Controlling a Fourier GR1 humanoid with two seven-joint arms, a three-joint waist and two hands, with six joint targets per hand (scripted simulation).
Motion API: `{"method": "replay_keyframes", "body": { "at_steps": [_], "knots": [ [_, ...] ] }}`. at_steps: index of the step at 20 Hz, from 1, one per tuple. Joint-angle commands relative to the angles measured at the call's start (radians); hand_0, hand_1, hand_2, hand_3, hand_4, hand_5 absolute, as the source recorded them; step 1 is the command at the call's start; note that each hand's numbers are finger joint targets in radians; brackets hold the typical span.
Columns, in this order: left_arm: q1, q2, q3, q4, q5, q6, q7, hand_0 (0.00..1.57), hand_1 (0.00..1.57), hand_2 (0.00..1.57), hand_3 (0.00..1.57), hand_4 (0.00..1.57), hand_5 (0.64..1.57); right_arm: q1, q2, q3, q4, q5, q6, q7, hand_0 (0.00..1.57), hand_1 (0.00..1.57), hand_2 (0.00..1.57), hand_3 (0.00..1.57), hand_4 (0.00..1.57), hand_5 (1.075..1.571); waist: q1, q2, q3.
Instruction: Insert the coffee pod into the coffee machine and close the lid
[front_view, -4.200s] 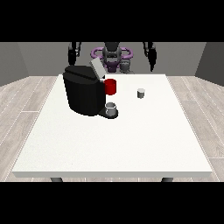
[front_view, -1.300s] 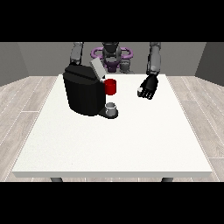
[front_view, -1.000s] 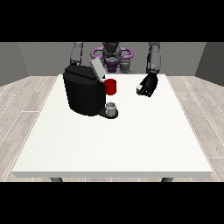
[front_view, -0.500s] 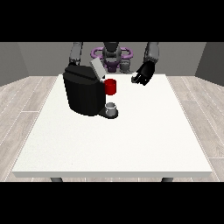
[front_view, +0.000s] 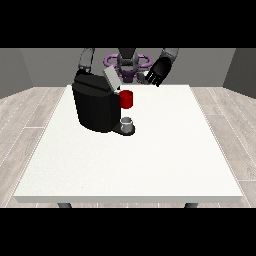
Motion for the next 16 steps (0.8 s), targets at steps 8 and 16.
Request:
{"method": "replay_keyframes", "body": {
  "at_steps": [8, 16],
  "knots": [
    [-0.244, 0.078, 0.170, 0.053, 0.093, -0.104, 0.090, 1.20, 1.20, 1.24, 1.26, 0.49, 1.571, -0.056, 0.046, 0.053, -0.085, 0.015, 0.004, -0.024, 0.00, 0.00, 0.00, 0.00, 0.00, 1.571, -0.100, 0.080, -0.0001],
    [-0.302, 0.094, 0.162, 0.088, 0.039, -0.035, 0.132, 1.23, 1.23, 1.28, 1.25, 0.48, 1.571, -0.053, 0.002, 0.047, -0.164, -0.004, 0.048, -0.017, 0.00, 0.00, 0.00, 0.00, 0.00, 1.571, -0.201, 0.130, 0.0001]
  ]
}}
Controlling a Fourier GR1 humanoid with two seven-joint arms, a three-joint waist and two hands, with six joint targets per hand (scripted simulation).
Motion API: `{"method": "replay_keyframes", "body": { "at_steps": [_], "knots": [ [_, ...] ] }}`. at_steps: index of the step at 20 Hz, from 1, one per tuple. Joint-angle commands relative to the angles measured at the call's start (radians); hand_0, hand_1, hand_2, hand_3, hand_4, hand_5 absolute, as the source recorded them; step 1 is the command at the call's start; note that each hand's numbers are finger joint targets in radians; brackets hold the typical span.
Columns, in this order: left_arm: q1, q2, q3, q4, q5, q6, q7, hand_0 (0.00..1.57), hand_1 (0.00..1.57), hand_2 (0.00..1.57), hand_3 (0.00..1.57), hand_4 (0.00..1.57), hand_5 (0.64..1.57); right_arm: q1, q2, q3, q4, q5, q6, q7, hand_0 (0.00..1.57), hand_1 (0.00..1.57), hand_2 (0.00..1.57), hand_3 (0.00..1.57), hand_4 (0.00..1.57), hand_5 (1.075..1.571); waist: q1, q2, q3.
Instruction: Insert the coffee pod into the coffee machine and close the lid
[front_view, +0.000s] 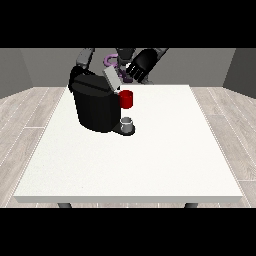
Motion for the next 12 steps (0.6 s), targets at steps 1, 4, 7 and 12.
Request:
{"method": "replay_keyframes", "body": {
  "at_steps": [1, 4, 7, 12],
  "knots": [
    [-0.066, -0.008, 0.007, 0.022, 0.002, -0.032, 0.049, 1.25, 1.25, 1.30, 1.25, 0.48, 1.571, -0.030, 0.010, -0.006, -0.004, 0.024, -0.044, 0.035, 0.00, 0.00, 0.00, 0.00, 0.00, 1.571, -0.004, 0.012, 0.0002],
    [-0.088, 0.054, 0.018, 0.028, -0.006, -0.025, -0.012, 1.24, 1.24, 1.29, 1.25, 0.48, 1.571, -0.105, -0.043, -0.055, -0.034, -0.009, -0.006, 0.062, 0.00, 0.00, 0.00, 0.00, 0.00, 1.571, -0.005, 0.070, 0.0001],
    [-0.096, 0.024, 0.017, 0.044, -0.011, 0.008, -0.004, 1.26, 1.26, 1.30, 1.24, 0.49, 1.571, -0.086, -0.007, -0.024, -0.049, 0.007, -0.028, 0.059, 0.00, 0.00, 0.00, 0.00, 0.18, 1.571, -0.036, 0.090, 0.0001],
    [-0.154, 0.073, 0.029, 0.073, -0.019, -0.026, 0.010, 1.19, 1.19, 1.26, 1.22, 0.46, 1.571, -0.105, -0.007, -0.028, -0.046, 0.016, -0.042, 0.061, 0.00, 0.00, 0.00, 0.00, 0.00, 1.571, -0.041, 0.122, 0.0001]
  ]
}}
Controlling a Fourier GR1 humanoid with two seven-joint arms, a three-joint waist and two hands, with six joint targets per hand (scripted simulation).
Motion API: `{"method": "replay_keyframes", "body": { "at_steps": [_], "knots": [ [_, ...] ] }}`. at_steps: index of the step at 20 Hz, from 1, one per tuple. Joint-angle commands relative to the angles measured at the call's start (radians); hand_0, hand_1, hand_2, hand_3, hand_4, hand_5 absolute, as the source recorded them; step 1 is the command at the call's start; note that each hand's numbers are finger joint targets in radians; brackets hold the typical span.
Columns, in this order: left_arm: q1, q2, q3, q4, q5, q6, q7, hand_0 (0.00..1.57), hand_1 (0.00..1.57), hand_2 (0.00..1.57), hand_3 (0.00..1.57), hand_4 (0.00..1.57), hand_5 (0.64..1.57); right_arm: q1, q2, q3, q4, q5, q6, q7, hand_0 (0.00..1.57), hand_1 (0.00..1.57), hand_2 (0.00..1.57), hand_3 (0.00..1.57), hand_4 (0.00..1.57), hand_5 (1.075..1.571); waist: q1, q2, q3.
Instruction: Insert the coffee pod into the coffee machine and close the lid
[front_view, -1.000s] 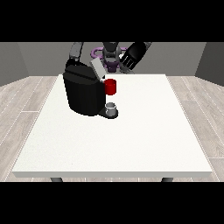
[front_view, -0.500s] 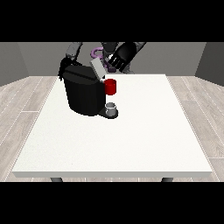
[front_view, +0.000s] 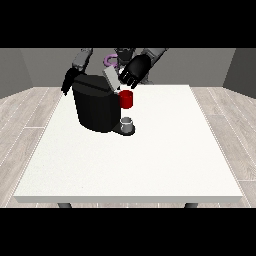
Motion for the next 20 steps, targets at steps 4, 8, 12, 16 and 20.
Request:
{"method": "replay_keyframes", "body": {
  "at_steps": [4, 8, 12, 16, 20],
  "knots": [
    [-0.018, 0.054, 0.021, 0.041, 0.001, -0.004, -0.060, 1.25, 1.25, 1.29, 1.24, 0.45, 1.571, -0.053, -0.037, -0.027, -0.037, -0.008, 0.011, 0.044, 0.00, 0.00, 0.00, 0.00, 0.10, 1.571, -0.010, 0.056, -0.0003],
    [-0.021, 0.001, -0.003, 0.033, -0.004, -0.017, -0.046, 1.24, 1.24, 1.28, 1.23, 0.42, 1.571, -0.047, 0.004, -0.036, 0.012, -0.005, -0.038, 0.016, 0.00, 0.00, 0.00, 0.00, 0.00, 1.571, 0.029, 0.050, 0.0000],
    [-0.031, 0.001, 0.011, 0.040, 0.008, -0.041, -0.027, 1.19, 1.19, 1.23, 1.19, 0.43, 1.571, 0.012, -0.012, -0.042, 0.022, -0.014, -0.016, -0.016, 0.00, 0.00, 0.00, 0.00, 0.15, 1.571, 0.014, 0.002, 0.0001],
    [-0.084, 0.006, 0.003, 0.028, -0.009, -0.020, -0.027, 1.17, 1.17, 1.23, 1.19, 0.42, 1.571, -0.060, -0.040, -0.071, 0.062, -0.029, 0.000, -0.036, 0.00, 0.00, 0.00, 0.00, 0.04, 1.571, 0.024, 0.078, 0.0004],
    [-0.055, 0.053, 0.019, 0.047, -0.008, -0.014, -0.075, 1.23, 1.23, 1.26, 1.20, 0.41, 1.571, -0.031, -0.067, -0.080, 0.025, -0.059, 0.047, -0.005, 0.00, 0.00, 0.00, 0.00, 0.16, 1.571, 0.001, 0.050, 0.0000]
  ]
}}
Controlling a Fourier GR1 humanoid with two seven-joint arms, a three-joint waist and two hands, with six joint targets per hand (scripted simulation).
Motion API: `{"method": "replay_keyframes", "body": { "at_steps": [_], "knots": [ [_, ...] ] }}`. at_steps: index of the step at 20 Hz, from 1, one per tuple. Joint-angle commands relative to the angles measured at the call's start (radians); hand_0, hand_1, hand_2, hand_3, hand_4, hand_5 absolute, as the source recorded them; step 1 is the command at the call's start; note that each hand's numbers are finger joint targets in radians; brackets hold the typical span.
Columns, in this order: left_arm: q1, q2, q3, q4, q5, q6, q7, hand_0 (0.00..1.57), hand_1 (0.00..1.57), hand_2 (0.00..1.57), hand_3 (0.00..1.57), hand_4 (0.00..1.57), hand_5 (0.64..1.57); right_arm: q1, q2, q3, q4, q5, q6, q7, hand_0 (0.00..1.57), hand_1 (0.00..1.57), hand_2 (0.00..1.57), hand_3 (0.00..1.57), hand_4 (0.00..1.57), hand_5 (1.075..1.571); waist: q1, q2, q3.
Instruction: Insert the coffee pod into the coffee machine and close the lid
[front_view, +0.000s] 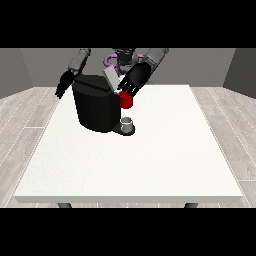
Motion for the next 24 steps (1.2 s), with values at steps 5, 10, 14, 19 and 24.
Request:
{"method": "replay_keyframes", "body": {
  "at_steps": [5, 10, 14, 19, 24],
  "knots": [
    [-0.026, 0.022, 0.011, 0.014, -0.007, 0.023, -0.027, 1.21, 1.21, 1.24, 1.20, 0.35, 1.571, 0.011, 0.022, 0.017, 0.000, 0.014, -0.019, -0.027, 0.00, 0.00, 0.00, 0.00, 0.10, 1.571, -0.012, 0.026, 0.0001],
    [-0.022, -0.034, -0.002, -0.003, -0.021, 0.067, 0.005, 1.18, 1.18, 1.20, 1.17, 0.35, 1.571, 0.010, 0.009, 0.003, 0.029, 0.005, -0.006, -0.011, 0.00, 0.00, 0.00, 0.00, 0.00, 1.571, -0.002, -0.013, 0.0003],
    [0.011, -0.015, -0.060, -0.007, -0.088, 0.100, -0.028, 1.21, 1.21, 1.23, 1.13, 0.00, 1.571, 0.002, 0.025, 0.007, 0.015, 0.026, -0.048, -0.017, 0.00, 0.00, 0.00, 0.00, 0.00, 1.571, 0.009, 0.000, 0.0002],
    [0.043, 0.034, -0.072, 0.032, -0.131, 0.150, -0.088, 1.16, 1.16, 1.19, 1.07, 0.00, 1.571, -0.005, 0.029, 0.058, -0.065, 0.054, -0.038, 0.083, 0.00, 0.00, 0.00, 0.00, 0.15, 1.571, -0.024, -0.005, -0.0005],
    [-0.018, 0.074, -0.045, 0.041, -0.118, 0.122, -0.123, 1.11, 1.11, 1.14, 1.02, 0.00, 1.571, -0.022, 0.014, 0.038, -0.052, 0.045, -0.033, 0.035, 0.00, 0.00, 0.00, 0.00, 0.00, 1.571, -0.033, 0.058, -0.0001]
  ]
}}
